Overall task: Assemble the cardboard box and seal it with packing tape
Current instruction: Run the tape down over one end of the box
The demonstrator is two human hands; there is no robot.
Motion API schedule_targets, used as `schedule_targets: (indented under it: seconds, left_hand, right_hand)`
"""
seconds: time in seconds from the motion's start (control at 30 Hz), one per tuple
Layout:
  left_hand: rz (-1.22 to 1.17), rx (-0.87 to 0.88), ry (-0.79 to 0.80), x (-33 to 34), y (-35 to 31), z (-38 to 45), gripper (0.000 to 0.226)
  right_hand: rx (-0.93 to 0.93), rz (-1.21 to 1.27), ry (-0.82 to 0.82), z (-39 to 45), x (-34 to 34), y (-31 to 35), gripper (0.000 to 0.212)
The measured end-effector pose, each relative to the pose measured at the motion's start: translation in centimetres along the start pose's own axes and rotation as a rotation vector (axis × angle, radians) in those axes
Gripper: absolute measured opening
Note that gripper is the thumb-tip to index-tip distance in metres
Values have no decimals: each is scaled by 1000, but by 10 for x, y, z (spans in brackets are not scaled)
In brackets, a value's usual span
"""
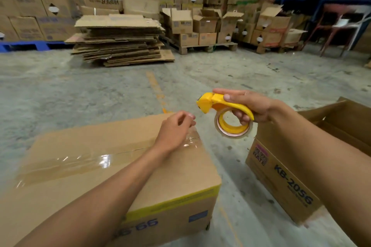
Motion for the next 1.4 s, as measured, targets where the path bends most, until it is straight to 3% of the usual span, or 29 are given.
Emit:
schedule_targets:
  seconds: [0.1,0.23,0.4,0.8,1.03,1.2,1.4]
  left_hand:
    - [-397,-470,161,-25,3,-9,60]
    - [-504,-668,467,-37,-7,-42,76]
    - [-584,-716,606,-31,-12,-61,69]
    - [-686,-726,644,-20,-14,-61,43]
    - [-668,-699,640,-19,-8,-55,9]
    - [-682,-707,611,-16,-3,-53,3]
    - [-715,-755,597,-11,0,-55,12]
  right_hand:
    - [-51,193,7,0,19,4,69]
    - [-120,374,58,4,47,3,68]
    - [-122,428,162,11,70,-5,66]
    - [-102,391,228,13,69,-14,64]
    - [-92,385,206,9,60,-18,68]
    - [-94,372,218,5,60,-18,63]
    - [-87,366,232,2,60,-18,61]
Point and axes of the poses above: each hand's wrist, its own z-axis towards the middle knuckle, its own x-axis out of the palm, y = z × x, the point moved 8 cm from there along z, towards the middle knuckle, and after that the axes turned 11 degrees about -x, right-handed, at the moved point
